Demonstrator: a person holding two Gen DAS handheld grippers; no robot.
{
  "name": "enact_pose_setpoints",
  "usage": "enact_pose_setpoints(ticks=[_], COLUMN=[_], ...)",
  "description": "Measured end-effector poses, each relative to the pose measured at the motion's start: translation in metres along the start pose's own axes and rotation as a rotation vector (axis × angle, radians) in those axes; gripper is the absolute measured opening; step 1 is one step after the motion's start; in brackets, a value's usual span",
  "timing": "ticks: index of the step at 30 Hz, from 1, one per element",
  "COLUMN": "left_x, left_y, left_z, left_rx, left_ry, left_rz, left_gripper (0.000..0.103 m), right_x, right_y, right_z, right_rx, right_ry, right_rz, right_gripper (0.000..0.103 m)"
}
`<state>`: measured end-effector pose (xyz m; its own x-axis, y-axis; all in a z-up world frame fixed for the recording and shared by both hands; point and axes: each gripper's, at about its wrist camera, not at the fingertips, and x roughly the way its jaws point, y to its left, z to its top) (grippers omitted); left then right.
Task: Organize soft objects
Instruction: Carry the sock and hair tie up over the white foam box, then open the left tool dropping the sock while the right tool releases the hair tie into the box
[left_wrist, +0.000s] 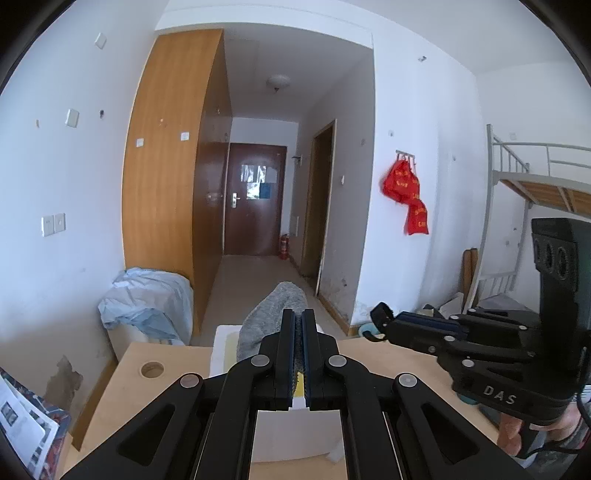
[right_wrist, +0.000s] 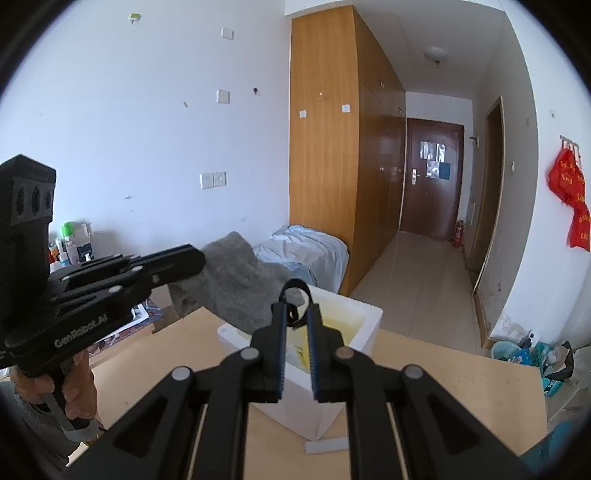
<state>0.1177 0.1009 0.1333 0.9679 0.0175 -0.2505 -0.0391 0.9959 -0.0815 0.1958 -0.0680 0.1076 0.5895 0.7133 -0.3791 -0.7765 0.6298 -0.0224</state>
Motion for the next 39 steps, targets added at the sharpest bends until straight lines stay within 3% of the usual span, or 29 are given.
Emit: enact_pose_setpoints(ticks=[10, 16, 26, 39], left_x=[0.059, 0.094, 0.116, 0.145], left_y=[0.018, 0.028, 0.029, 0.03], left_z=[-0.005, -0.024, -0.034, -0.047], left_rx=[-0.04, -0.063, -0.066, -0.065], left_ry=[0.057, 0.139, 0.176, 0.285], left_rz=[-0.004, -0.011, -0.016, 0.006], left_gripper=[0.003, 0.003, 0.003, 0.004], right_x=[0.031, 0.046, 0.057, 0.051], right_y=[-0.014, -0.018, -0.019, -0.02], right_z=[-0.003, -0.007, -0.01, -0.013], right_rx=[0.033, 0.036, 0.032, 0.042], right_ry=[0.049, 0.077, 0.101, 0.098], right_rz=[-0.002, -0.002, -0.001, -0.007], right_gripper=[0.014, 0.014, 0.014, 0.014])
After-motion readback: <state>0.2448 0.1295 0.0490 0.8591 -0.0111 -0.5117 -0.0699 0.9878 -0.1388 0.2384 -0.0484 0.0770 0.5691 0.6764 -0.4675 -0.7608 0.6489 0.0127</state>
